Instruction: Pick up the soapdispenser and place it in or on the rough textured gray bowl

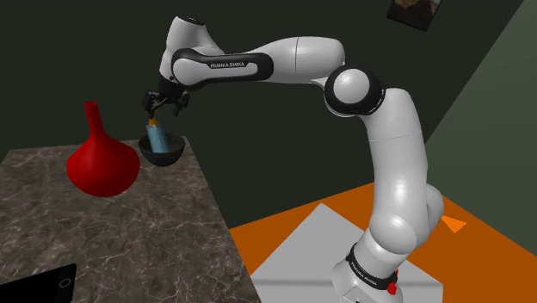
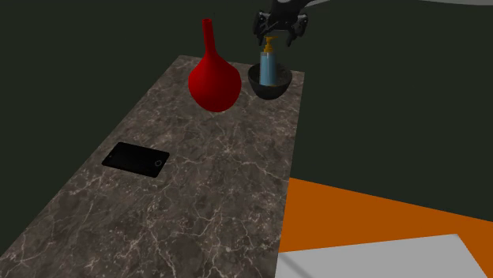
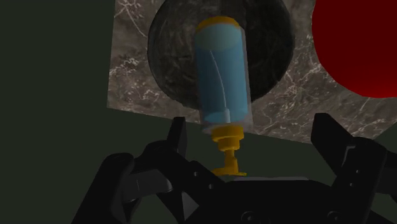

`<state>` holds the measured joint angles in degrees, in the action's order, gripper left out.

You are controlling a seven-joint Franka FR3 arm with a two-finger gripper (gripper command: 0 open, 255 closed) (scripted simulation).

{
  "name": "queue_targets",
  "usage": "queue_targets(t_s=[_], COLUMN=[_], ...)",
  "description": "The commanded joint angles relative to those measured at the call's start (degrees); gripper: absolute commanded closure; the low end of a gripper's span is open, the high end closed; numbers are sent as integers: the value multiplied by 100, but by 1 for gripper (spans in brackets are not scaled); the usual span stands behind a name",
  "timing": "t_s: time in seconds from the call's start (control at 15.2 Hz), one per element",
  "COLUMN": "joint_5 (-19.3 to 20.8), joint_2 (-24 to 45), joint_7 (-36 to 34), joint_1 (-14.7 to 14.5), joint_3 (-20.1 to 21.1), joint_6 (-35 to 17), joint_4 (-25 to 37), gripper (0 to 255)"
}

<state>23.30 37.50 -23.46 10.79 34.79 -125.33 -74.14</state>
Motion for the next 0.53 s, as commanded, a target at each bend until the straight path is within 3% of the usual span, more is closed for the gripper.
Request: queue_targets(t_s=[0.0,0.46], joint_5=[0,-232], joint_2=[0,-475], joint_7=[0,101], joint_1=[0,192], joint_3=[0,170], joint_6=[0,372], joint_4=[0,-75], gripper=[0,0])
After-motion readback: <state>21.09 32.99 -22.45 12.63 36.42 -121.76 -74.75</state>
